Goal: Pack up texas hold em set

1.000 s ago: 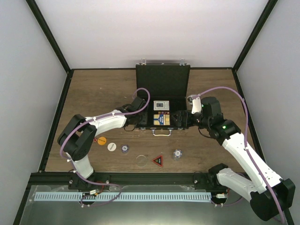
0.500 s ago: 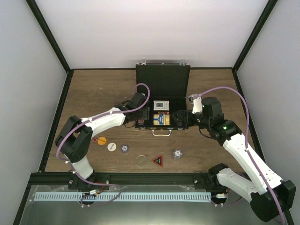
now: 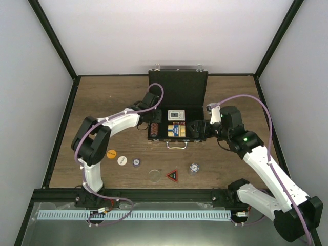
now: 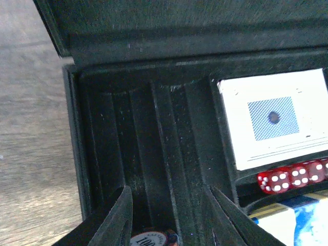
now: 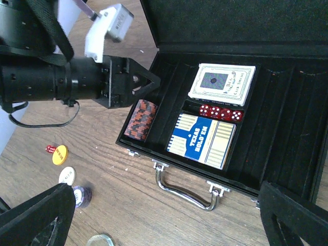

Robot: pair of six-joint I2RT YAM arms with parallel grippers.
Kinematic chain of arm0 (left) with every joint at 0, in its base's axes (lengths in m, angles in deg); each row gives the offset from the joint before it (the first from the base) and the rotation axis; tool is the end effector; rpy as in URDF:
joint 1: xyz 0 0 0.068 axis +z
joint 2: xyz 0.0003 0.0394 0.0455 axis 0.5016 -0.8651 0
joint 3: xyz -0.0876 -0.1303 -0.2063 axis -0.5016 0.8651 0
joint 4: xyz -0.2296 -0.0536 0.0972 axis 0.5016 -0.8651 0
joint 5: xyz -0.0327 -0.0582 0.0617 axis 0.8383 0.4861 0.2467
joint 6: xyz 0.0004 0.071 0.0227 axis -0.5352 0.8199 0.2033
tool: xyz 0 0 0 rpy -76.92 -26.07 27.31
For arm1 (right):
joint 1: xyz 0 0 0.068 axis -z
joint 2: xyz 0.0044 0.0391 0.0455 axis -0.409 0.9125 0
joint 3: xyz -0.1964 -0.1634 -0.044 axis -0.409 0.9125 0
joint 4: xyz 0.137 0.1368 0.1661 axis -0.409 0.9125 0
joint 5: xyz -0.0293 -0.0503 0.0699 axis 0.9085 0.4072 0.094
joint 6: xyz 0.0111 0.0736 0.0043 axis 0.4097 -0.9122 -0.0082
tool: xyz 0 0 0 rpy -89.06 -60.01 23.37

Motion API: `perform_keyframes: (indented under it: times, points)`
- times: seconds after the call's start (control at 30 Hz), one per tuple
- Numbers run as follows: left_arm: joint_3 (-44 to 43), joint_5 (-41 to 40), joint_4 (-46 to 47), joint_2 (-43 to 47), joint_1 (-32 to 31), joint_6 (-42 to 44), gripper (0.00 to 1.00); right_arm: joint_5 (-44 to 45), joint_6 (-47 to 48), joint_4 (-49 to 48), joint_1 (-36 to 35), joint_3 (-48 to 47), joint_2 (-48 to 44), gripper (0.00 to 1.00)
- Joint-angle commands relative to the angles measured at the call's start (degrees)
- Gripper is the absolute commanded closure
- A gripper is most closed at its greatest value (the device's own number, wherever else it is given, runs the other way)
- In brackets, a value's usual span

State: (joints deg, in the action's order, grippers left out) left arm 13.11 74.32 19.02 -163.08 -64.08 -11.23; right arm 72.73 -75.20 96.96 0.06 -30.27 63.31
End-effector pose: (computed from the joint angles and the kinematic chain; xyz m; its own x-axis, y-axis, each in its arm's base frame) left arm 0.3412 -0.2252 0.1611 -0.8157 0.0735 -0.5738 0.2220 0.9557 -0.1931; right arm 0.1960 0.1074 0.2781 -0.6991 0.0561 -0.7128 -0.3868 0.8088 0.4430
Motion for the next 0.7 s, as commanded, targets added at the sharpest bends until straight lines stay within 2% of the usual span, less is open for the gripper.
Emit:
perform_keyframes:
  times: [0.0, 0.23, 0.67]
  points:
    - [-1.73, 4.93, -0.10, -2.35, 0.32, 1.68, 0.61, 0.75, -0.57, -0.11, 0.17, -0.62, 0.35, 0.00]
    - [-0.80, 7.16, -1.04, -4.10, 0.32, 3.06, 0.62, 0.17, -1.11, -0.45, 0.17, -0.25, 0.95, 0.00]
    - [7.99, 11.16, 1.96, 0.12, 0.23, 1.33, 0.63, -0.79, -2.31, -1.19, 0.17, 0.20, 1.20, 0.00]
